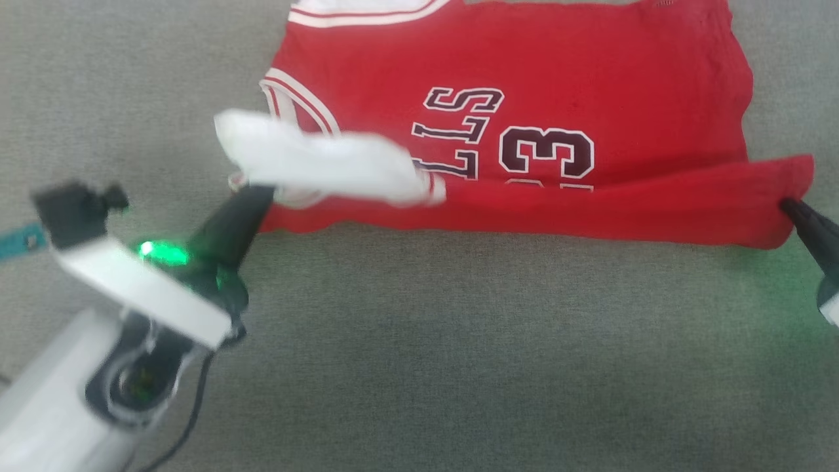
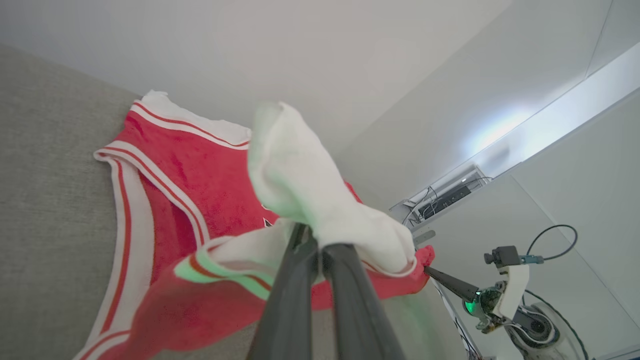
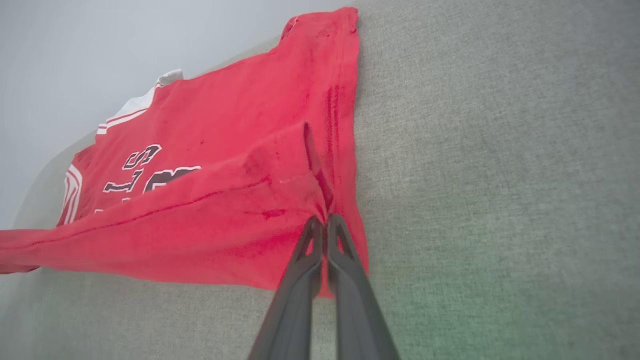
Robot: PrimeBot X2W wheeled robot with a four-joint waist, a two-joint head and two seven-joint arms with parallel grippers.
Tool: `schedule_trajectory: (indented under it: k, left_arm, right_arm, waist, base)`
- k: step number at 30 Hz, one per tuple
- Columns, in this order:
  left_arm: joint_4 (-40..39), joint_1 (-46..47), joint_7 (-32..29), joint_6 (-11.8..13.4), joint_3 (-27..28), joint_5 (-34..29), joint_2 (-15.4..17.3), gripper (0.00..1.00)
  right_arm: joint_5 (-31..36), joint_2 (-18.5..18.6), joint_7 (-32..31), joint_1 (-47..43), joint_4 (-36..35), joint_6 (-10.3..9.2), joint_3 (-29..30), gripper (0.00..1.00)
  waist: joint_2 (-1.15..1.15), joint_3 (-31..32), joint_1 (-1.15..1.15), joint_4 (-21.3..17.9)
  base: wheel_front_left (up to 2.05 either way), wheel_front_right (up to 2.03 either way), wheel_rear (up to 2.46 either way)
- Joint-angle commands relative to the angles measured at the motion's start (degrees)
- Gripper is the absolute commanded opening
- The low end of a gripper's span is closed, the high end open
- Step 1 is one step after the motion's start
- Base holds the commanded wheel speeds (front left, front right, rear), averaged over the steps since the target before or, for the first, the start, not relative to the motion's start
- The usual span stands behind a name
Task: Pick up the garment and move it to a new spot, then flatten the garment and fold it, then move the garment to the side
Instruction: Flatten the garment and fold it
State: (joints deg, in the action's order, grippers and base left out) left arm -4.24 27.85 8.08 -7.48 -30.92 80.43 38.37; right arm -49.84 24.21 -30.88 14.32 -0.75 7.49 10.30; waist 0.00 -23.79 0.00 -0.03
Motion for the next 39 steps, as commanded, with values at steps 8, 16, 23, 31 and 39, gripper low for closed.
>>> schedule_trajectory:
  k: [8, 16, 23, 31, 39]
  left_arm:
    - [17.2, 12.5, -3.8, 0.1, -3.2, 0.3, -3.1, 0.00]
    - [30.0, 18.7, -4.2, 0.1, -8.5, -2.7, -4.6, 0.00]
    - [35.0, 21.0, -3.4, 0.1, -13.6, -5.0, -3.9, 0.46]
    - [34.3, 24.4, -3.3, 0.1, -19.7, -9.5, 1.6, 1.00]
    - [30.1, 26.3, -15.7, 0.1, -24.4, -9.4, 6.5, 1.00]
  right_arm:
    - [3.3, -0.7, 1.6, 7.0, 4.8, -0.01, -3.0, 0.00]
    - [6.1, -0.9, 5.6, 11.3, 9.8, -0.01, -8.0, 0.00]
    - [8.4, 0.8, 10.6, 13.0, 12.6, -0.01, -12.3, 0.49]
    - [13.1, 4.2, 16.4, 11.7, 12.1, -0.01, -13.6, 1.00]
    - [14.9, 3.9, 17.2, 9.3, 8.5, -0.01, -12.2, 1.00]
  waist:
    - [0.00, -3.8, 0.00, -1.4]
    - [0.00, -6.6, 0.00, -2.5]
    - [0.00, -6.0, 0.00, -2.6]
    - [0.00, -0.9, 0.00, -1.7]
    - [0.00, 2.7, 0.00, -0.9]
  base:
    - [0.00, 0.00, 0.00]
    - [0.00, 0.00, 0.00]
    - [0.00, 0.00, 0.00]
    - [0.00, 0.00, 0.00]
    - [0.00, 0.00, 0.00]
